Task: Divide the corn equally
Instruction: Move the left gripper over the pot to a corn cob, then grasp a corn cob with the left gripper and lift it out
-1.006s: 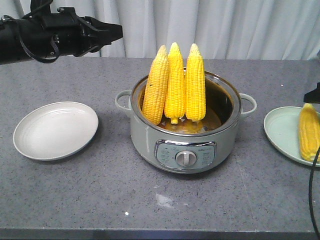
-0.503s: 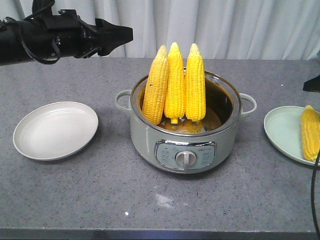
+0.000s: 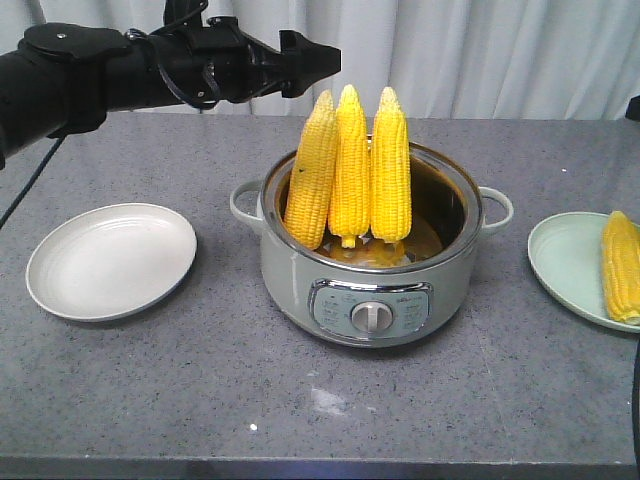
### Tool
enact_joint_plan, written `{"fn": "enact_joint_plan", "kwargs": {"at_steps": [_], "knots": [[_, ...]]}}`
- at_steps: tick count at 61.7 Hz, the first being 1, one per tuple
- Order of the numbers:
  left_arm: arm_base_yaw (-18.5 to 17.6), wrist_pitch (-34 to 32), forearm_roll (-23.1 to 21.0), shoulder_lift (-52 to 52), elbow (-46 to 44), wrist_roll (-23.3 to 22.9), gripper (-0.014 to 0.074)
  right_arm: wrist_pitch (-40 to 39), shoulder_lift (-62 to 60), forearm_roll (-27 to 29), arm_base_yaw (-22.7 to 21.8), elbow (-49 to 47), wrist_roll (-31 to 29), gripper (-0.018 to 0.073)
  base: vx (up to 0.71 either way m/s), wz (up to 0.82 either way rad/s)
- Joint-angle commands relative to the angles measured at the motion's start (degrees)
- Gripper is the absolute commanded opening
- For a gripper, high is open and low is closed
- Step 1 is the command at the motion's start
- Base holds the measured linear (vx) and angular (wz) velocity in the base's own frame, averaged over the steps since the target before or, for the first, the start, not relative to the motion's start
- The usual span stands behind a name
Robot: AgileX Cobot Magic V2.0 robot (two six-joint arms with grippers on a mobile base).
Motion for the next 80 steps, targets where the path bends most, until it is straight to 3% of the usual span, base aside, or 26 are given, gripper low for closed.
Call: {"fn": "enact_joint_plan", "kwargs": {"at_steps": [1,13,51,62,75,80], "knots": [[-0.29,-0.64,0.94,-1.72,-3.0,-2.6,0.0667,-0.52,-2.56,2.72,-0.29,-1.71,-0.7,0.0591,0.0,0.0],[-0.7,2.7,2.54,0.11,-2.94,-2.72,0.0651,-0.45,-2.56,2.72,-0.29,-1.71,-0.7,0.0591,0.0,0.0],[-1.58,2.17,2.59,4.04,-2.94,-2.72,0.056,-0.14,-2.56,2.72,-0.29,-1.71,-0.7,0.0591,0.0,0.0],[-1.58,2.06,2.59,4.04,-2.94,-2.72,0.0377,-0.08,-2.56,2.72,-0.29,-1.71,-0.7,0.0591,0.0,0.0],[-1.58,2.06,2.59,4.04,-2.94,-2.67,0.0006,-0.08,-2.56,2.72,-0.29,-1.71,-0.7,0.0591,0.0,0.0],[-1.58,2.13,2.54,3.88,-3.06,-2.6,-0.0008,-0.08,-2.56,2.72,-0.29,-1.71,-0.7,0.0591,0.0,0.0]]}}
